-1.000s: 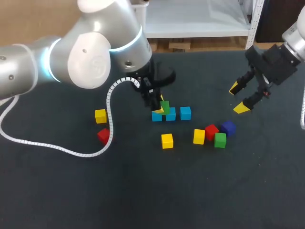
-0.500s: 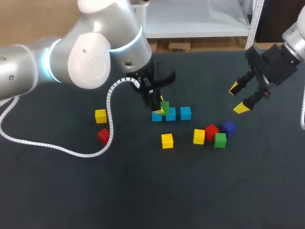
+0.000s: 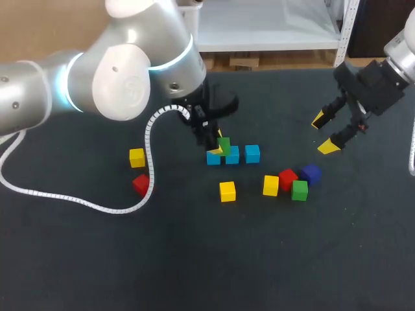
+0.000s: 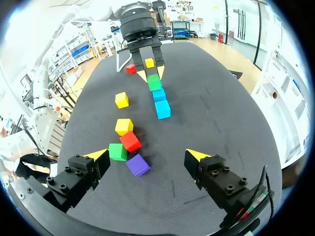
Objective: Place the blue cubes, place green cubes on the blue cubes, place the yellow cubes on the green cubes, then place the red cubes on the yellow cubes, and place purple cube on the red cubes.
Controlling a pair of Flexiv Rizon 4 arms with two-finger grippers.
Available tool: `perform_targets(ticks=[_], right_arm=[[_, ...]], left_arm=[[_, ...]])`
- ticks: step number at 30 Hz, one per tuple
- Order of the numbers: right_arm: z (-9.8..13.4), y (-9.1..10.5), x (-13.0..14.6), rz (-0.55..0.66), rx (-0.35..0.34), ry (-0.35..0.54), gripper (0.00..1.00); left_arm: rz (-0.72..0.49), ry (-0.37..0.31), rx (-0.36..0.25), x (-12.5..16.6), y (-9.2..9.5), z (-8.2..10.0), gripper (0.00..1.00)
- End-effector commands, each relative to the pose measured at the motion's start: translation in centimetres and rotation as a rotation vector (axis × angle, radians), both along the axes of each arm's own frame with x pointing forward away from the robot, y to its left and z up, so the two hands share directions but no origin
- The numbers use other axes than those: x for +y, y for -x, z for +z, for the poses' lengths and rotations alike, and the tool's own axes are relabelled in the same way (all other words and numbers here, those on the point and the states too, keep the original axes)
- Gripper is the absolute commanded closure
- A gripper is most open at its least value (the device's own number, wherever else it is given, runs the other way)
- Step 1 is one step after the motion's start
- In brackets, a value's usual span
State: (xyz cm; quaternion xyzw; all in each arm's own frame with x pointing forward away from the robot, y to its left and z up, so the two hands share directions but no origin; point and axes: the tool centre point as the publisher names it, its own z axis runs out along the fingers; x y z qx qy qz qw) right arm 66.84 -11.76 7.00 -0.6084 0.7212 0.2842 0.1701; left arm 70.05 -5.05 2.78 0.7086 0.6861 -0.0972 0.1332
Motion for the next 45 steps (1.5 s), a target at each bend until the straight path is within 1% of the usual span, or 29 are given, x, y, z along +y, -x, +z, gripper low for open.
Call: perform_targets(ticks=[1, 6, 10, 17, 26, 36, 37, 38, 39, 40, 42, 43, 45], right_arm=[[-0.03, -0.03, 0.01, 0.000, 0.000, -0.001, 0.00], [-0.03, -0.03, 0.01, 0.000, 0.000, -0.001, 0.00], [-0.03, -0.03, 0.01, 0.000, 0.000, -0.001, 0.00], [-0.03, -0.03, 0.01, 0.000, 0.000, -0.001, 0.00], [-0.03, -0.03, 0.01, 0.000, 0.000, -0.001, 0.00], [-0.03, -0.03, 0.01, 0.000, 0.000, -0.001, 0.00], [-0.03, -0.03, 0.01, 0.000, 0.000, -0.001, 0.00], [-0.03, -0.03, 0.01, 0.000, 0.000, -0.001, 0.00], [-0.03, -0.03, 0.01, 0.000, 0.000, -0.001, 0.00], [-0.03, -0.03, 0.01, 0.000, 0.000, -0.001, 0.00], [-0.03, -0.03, 0.01, 0.000, 0.000, -0.001, 0.00], [-0.03, -0.03, 0.01, 0.000, 0.000, -0.001, 0.00], [-0.03, -0.03, 0.01, 0.000, 0.000, -0.001, 0.00]], left_arm=[[0.000, -0.002, 0.003, -0.04, -0.25, -0.03, 0.79], [0.001, -0.004, 0.005, 0.04, -0.22, -0.08, 0.78], [0.002, -0.005, 0.006, 0.09, -0.26, -0.07, 0.70], [0.006, -0.005, 0.004, 0.11, -0.37, -0.01, 0.67], [0.003, -0.003, 0.008, 0.00, -0.37, -0.07, 0.65], [0.009, -0.019, 0.010, 0.13, -0.39, -0.16, 0.53], [0.010, -0.019, 0.011, 0.14, -0.39, -0.16, 0.51], [0.011, -0.020, 0.012, 0.14, -0.39, -0.16, 0.43], [0.011, -0.019, 0.013, 0.13, -0.39, -0.16, 0.34], [0.011, -0.018, 0.013, 0.11, -0.41, -0.14, 0.22], [0.009, -0.016, 0.012, 0.04, -0.46, -0.07, 0.03], [0.009, -0.015, 0.012, 0.03, -0.50, -0.01, 0.00], [0.011, -0.004, 0.011, 0.12, -0.56, 0.34, 0.00]])
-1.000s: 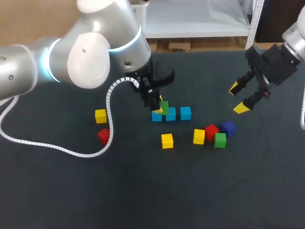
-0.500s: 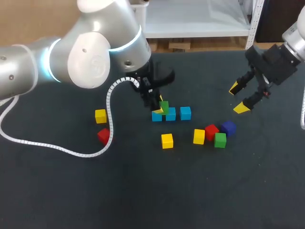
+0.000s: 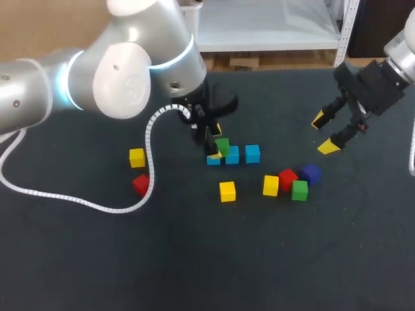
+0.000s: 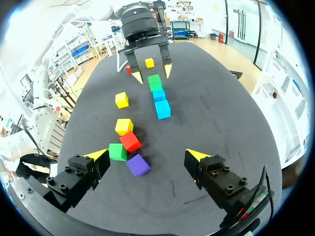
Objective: Place the blue cubes, place green cubes on the blue cubes, place the yellow cubes on the green cubes, then place the red cubes on the yellow cubes, and place purple cube on the red cubes.
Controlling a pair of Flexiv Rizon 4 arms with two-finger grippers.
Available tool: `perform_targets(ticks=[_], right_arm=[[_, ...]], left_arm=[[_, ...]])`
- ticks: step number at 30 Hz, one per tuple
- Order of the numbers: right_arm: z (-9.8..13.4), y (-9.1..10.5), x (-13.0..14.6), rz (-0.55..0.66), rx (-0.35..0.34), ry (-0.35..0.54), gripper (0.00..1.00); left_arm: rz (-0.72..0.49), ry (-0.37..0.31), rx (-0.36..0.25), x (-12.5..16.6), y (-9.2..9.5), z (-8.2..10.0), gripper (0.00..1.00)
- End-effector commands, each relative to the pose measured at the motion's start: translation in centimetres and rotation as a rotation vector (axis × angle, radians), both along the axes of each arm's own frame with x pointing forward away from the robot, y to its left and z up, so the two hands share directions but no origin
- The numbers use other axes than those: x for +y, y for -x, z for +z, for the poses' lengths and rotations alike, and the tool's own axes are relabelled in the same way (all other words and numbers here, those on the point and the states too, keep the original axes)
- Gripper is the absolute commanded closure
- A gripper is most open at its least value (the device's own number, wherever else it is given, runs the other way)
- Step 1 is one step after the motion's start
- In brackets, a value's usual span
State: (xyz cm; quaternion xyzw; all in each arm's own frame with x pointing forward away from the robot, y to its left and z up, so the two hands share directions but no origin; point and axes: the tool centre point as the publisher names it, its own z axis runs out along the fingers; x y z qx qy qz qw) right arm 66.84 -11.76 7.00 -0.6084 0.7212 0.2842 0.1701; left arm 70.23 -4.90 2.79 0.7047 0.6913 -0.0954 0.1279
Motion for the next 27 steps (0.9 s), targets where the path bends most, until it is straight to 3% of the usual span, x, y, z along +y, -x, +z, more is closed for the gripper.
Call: perform_targets(ticks=[1, 6, 13, 27], right_arm=[[0.0, 0.0, 0.0, 0.000, 0.000, -0.001, 0.00], [0.0, 0.0, 0.0, 0.000, 0.000, -0.001, 0.00], [0.0, 0.0, 0.0, 0.000, 0.000, -0.001, 0.00], [0.0, 0.0, 0.0, 0.000, 0.000, -0.001, 0.00]], left_arm=[[-0.001, 0.008, 0.003, 0.1, -0.4, 0.6, 0.00], [0.017, 0.031, -0.018, 1.3, 0.0, 2.6, 0.00], [0.061, 0.119, -0.018, 4.6, 0.7, 4.7, 0.00], [0.093, 0.139, -0.024, 11.0, 0.7, 5.8, 0.00]])
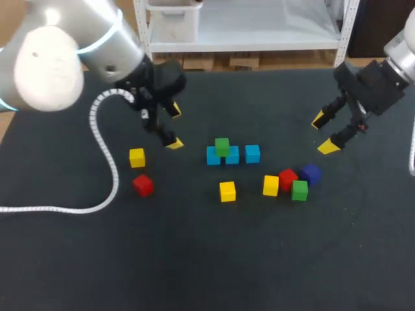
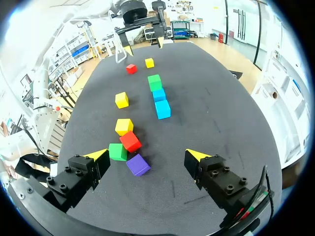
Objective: Place the blue cubes, place green cubes on the blue cubes, place the yellow cubes on the green cubes, then place the red cubes on the yellow cubes, and place purple cube on the red cubes.
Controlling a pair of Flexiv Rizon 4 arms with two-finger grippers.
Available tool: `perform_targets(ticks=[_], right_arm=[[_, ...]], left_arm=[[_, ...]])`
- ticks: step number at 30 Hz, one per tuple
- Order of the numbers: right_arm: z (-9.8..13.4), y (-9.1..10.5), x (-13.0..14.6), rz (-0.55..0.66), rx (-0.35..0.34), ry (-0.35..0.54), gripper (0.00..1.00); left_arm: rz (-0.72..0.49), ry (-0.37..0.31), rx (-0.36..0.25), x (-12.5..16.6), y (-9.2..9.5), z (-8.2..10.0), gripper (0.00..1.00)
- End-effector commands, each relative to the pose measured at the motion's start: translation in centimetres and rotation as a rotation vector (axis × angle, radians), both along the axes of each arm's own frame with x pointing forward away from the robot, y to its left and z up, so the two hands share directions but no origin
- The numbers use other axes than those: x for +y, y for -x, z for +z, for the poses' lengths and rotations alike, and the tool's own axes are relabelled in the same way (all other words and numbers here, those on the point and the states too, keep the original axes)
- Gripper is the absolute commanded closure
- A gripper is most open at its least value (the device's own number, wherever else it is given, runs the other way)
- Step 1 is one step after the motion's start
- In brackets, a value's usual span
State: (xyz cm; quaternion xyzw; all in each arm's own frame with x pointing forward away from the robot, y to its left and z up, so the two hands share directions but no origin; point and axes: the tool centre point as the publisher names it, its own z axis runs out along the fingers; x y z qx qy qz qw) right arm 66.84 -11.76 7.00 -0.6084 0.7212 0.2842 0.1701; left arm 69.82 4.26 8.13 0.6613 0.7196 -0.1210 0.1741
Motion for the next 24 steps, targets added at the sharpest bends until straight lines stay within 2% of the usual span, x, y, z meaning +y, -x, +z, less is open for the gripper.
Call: perform_targets(ticks=[1, 9, 13, 24], right_arm=[[0.0, 0.0, 0.0, 0.000, 0.000, -0.001, 0.00], [0.0, 0.0, 0.0, 0.000, 0.000, -0.001, 0.00], [0.0, 0.0, 0.0, 0.000, 0.000, -0.001, 0.00], [0.0, 0.0, 0.0, 0.000, 0.000, -0.001, 0.00]], left_arm=[[-0.009, 0.032, -0.013, 2.4, 0.2, 0.5, 0.00], [-0.103, 0.056, -0.044, 5.3, 0.1, 1.5, 0.00], [-0.116, 0.072, -0.039, 6.3, 0.0, 1.5, 0.00], [-0.201, 0.072, -0.046, 6.7, -0.4, 1.6, 0.00]])
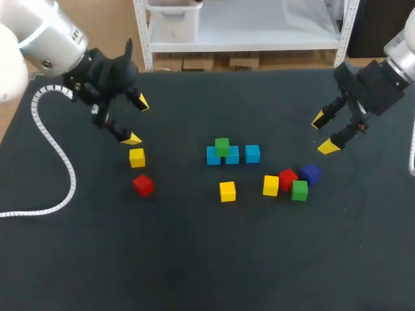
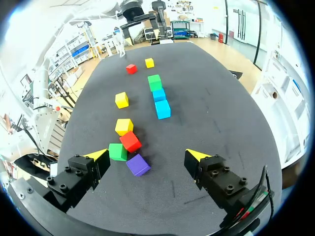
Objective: Place the blue cubes, place green cubes on the blue cubes, place the yellow cubes on the green cubes, then place the red cubes on the yellow cubes, and place purple cube on the red cubes.
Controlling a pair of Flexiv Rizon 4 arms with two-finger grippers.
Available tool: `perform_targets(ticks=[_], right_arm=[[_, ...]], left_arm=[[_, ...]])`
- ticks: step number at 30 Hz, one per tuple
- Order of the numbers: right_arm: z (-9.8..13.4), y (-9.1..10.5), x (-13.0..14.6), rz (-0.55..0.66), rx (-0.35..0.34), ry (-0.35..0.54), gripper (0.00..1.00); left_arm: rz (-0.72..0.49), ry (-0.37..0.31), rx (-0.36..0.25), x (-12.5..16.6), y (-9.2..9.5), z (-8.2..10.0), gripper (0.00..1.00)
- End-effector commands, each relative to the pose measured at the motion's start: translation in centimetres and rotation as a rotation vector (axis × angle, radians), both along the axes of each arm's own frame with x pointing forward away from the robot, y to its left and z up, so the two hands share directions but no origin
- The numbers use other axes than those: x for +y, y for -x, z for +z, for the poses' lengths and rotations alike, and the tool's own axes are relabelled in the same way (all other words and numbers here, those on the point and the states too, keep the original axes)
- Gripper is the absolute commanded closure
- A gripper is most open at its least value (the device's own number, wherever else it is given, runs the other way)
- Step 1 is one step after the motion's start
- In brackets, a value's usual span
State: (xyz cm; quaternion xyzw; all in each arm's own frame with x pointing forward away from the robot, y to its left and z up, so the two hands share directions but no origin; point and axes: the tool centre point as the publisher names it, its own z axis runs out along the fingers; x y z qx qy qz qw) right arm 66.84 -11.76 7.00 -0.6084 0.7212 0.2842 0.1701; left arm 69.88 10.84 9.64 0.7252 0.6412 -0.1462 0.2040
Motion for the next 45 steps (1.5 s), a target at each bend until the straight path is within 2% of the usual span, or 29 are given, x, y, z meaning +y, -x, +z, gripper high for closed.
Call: perform_targets(ticks=[1, 4, 9, 12, 17, 20, 27, 32, 40, 45], right_arm=[[0.0, 0.0, 0.0, 0.000, 0.000, -0.001, 0.00], [0.0, 0.0, 0.0, 0.000, 0.000, -0.001, 0.00], [4.2, 1.1, -0.4, -0.006, -0.118, 0.128, 0.00], [6.0, 3.1, 0.7, -0.017, -0.172, 0.194, 0.00], [7.0, 6.7, 1.4, -0.037, -0.224, 0.158, 0.00], [6.9, 8.8, 1.6, -0.048, -0.222, 0.172, 0.00], [4.3, 12.8, 1.5, -0.079, -0.231, 0.136, 0.00], [1.1, 14.3, 1.7, -0.107, -0.216, 0.117, 0.00], [-3.6, 14.2, 0.5, -0.167, -0.221, 0.094, 0.00], [-5.0, 13.1, -0.5, -0.174, -0.224, 0.100, 0.00]], left_arm=[[-0.004, -0.002, 0.006, 0.1, -0.3, 0.1, 0.00], [-0.004, -0.002, 0.006, 0.1, -0.3, 0.1, 0.00], [-0.004, -0.002, 0.006, 0.1, -0.3, 0.1, 0.00], [-0.004, -0.002, 0.006, 0.1, -0.3, 0.1, 0.00], [-0.004, -0.002, 0.006, 0.1, -0.3, 0.1, 0.00], [-0.004, -0.002, 0.006, 0.1, -0.3, 0.1, 0.00], [-0.004, -0.002, 0.006, 0.1, -0.3, 0.1, 0.00], [-0.004, -0.002, 0.006, 0.1, -0.3, 0.1, 0.00], [-0.004, -0.002, 0.006, 0.1, -0.3, 0.1, 0.00], [-0.004, -0.002, 0.006, 0.1, -0.3, 0.1, 0.00]])
